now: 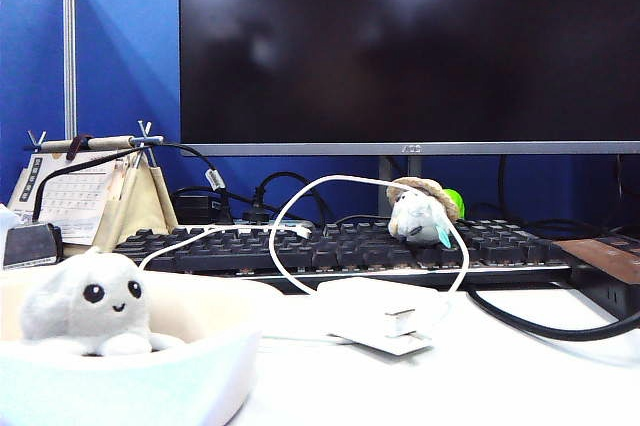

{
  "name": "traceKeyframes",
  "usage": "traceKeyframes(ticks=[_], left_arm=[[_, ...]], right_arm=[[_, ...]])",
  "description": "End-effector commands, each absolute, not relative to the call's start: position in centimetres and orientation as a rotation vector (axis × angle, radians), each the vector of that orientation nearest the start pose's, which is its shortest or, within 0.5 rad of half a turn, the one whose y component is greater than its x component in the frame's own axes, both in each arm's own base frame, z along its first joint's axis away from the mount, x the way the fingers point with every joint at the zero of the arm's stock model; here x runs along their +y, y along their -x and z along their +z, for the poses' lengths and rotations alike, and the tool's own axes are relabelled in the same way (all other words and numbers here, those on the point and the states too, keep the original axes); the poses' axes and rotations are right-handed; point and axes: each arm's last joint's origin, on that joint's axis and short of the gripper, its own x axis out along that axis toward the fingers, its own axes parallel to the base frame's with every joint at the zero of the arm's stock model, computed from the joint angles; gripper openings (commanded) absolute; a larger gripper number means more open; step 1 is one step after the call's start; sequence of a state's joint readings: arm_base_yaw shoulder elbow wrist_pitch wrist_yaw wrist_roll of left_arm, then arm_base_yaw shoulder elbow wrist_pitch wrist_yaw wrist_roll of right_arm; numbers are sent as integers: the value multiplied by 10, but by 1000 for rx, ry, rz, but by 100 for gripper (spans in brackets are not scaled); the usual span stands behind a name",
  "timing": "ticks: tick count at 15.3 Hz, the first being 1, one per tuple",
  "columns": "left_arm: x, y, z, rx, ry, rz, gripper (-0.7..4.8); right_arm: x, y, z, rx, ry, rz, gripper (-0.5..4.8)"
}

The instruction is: Identity fluffy octopus among items on the table, put them into the paper lunch box.

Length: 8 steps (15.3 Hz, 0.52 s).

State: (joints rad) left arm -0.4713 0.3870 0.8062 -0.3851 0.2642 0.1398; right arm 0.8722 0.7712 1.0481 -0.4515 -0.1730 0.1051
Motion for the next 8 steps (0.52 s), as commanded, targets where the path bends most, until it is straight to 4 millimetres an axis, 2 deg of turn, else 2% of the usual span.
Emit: traceKeyframes(ticks=[1, 4, 6, 8], left_arm=[[-33, -54, 372, -204, -226, -624, -5], [-19, -40, 379, -261, -296, -401, -5], [-8, -25, 377, -273, -294, -276, -5], [2, -6, 370, -289, -283, -260, -5]], right_arm=[[83, -71, 396, 180, 67, 840, -6], [41, -47, 390, 171, 153, 552, -6], [15, -30, 381, 190, 188, 396, -6], [-5, -15, 372, 190, 194, 343, -6]])
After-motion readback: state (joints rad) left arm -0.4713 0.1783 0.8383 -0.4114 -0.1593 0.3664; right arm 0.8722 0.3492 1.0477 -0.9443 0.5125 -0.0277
